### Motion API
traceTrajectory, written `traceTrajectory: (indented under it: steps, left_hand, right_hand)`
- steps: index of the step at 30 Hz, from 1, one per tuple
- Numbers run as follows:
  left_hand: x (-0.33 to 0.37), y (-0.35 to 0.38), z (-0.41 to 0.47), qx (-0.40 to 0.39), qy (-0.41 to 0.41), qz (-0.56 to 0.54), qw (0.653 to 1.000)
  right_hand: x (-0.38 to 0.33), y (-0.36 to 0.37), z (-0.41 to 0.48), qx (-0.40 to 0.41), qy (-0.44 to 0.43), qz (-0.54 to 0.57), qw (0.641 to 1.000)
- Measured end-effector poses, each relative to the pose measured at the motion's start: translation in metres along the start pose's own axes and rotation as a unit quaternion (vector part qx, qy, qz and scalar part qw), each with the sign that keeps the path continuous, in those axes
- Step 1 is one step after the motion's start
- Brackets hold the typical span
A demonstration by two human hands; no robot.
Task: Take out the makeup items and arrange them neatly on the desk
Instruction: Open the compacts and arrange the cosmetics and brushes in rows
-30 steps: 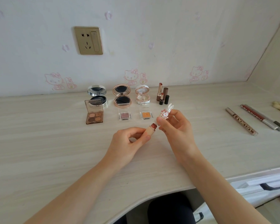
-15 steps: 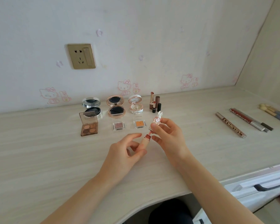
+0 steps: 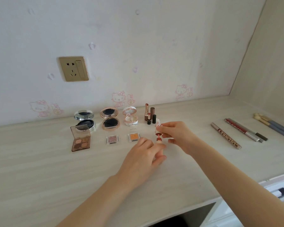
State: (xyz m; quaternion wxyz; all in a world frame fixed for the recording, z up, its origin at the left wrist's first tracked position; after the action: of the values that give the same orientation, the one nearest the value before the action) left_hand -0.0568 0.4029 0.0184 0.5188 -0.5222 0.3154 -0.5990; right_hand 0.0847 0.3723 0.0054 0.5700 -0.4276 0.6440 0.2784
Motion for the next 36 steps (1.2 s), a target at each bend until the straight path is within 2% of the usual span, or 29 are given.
traceTrajectory:
  steps: [8,21,36]
  left_hand:
    - [-0.010,0.011,0.012,0.020,-0.019,0.035,0.999]
    - [-0.039,0.013,0.009,0.053,-0.043,-0.007,0.998]
    - [-0.039,0.017,0.010,0.030,-0.045,-0.006,0.999]
  right_hand:
    - [-0.006,-0.003,0.028,0.017,0.025,-0.106,0.994]
    - [-0.006,0.024,0.062,0.027,0.018,-0.169,0.985]
    - [-0.008,0.027,0.066,0.046,0.020,-0.244,0.968]
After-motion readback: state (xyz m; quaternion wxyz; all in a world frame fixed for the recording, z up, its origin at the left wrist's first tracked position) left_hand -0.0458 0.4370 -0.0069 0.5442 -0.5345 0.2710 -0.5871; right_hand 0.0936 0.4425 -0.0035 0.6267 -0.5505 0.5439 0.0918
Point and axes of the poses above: each hand's wrist, its own z-axis towards the middle knuckle, its own y-axis out of the palm, x = y × z, the point moved 8 cm from there along z, towards the middle knuckle, and after that the axes turned 11 degrees about -x, right-handed, at the moved point
